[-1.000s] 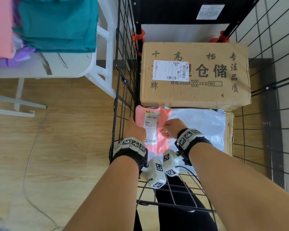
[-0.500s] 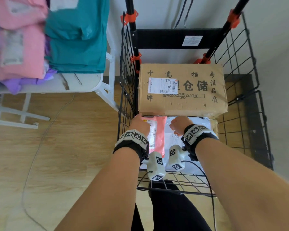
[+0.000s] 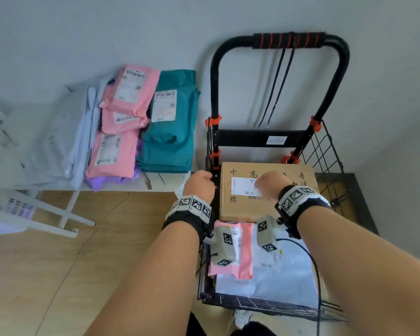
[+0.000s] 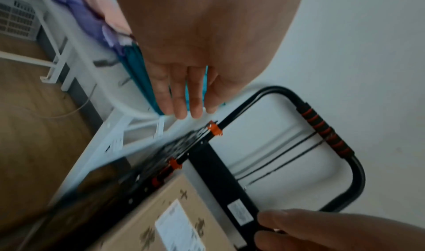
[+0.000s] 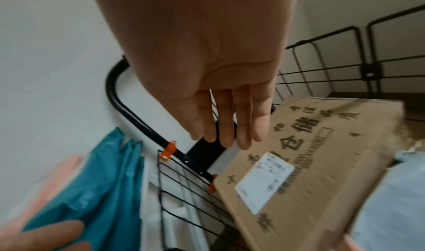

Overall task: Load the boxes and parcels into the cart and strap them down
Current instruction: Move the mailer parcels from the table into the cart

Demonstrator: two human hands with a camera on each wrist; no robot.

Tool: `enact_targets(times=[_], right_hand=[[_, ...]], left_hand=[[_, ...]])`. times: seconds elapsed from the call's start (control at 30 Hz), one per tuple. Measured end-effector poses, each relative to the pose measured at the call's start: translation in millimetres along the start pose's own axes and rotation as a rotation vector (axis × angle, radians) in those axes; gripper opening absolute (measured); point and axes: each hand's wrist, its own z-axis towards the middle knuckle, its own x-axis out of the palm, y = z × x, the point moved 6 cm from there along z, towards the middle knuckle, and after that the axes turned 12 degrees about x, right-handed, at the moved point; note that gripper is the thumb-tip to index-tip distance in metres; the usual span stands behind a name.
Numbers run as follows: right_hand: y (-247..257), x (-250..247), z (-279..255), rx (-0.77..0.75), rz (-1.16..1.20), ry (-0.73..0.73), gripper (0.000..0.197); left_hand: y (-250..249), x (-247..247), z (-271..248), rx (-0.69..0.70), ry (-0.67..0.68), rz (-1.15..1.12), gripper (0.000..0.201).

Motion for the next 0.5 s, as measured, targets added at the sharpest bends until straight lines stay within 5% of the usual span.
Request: enact_targets(times=[0.5], right_hand=[[251,23,-50,-0.247,0.253,-0.051,0.011]], left_hand=[[78,-205,90,0.027,-0.246,-0.055,0.040]])
